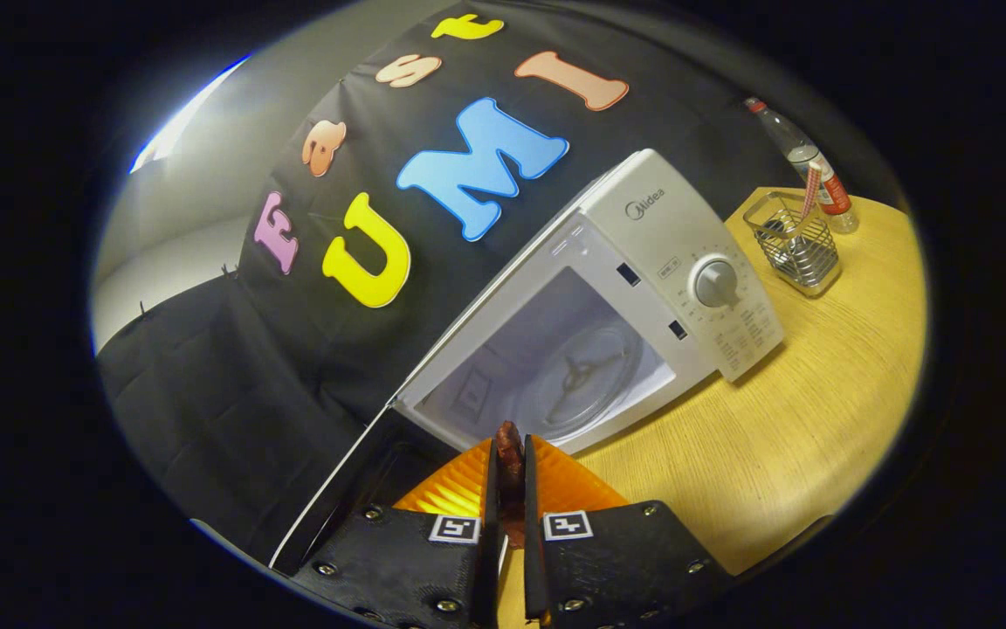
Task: Open the microwave, put the food inside, and close the microwave door.
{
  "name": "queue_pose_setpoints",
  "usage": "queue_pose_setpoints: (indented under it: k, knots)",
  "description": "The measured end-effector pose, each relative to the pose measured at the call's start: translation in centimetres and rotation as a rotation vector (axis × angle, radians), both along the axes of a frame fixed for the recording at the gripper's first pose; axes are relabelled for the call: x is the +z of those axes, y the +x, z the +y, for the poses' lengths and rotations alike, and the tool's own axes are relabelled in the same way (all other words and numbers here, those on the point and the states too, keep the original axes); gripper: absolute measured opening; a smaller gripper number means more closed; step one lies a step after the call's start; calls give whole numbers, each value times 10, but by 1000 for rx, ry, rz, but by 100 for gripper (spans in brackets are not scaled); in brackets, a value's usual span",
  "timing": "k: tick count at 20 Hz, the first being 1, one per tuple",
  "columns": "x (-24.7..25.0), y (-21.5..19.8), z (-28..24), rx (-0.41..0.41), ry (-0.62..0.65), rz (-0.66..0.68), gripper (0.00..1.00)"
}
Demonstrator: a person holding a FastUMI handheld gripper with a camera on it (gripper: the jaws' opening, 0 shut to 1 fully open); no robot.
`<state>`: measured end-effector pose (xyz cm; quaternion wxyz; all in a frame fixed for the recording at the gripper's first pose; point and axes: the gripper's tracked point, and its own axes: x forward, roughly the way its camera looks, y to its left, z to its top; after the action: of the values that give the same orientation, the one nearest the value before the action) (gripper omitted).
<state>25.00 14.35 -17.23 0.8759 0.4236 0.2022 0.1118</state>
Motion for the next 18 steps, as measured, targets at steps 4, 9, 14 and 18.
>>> queue_pose_setpoints:
  k: [4,9,14,18]
  knots:
    - [-18,61,15,-78,26,24,12]
    - [-28,112,34,-142,-5,2,12]
    - [-34,154,31,-220,19,15,11]
    - [-46,180,24,-285,27,32,11]
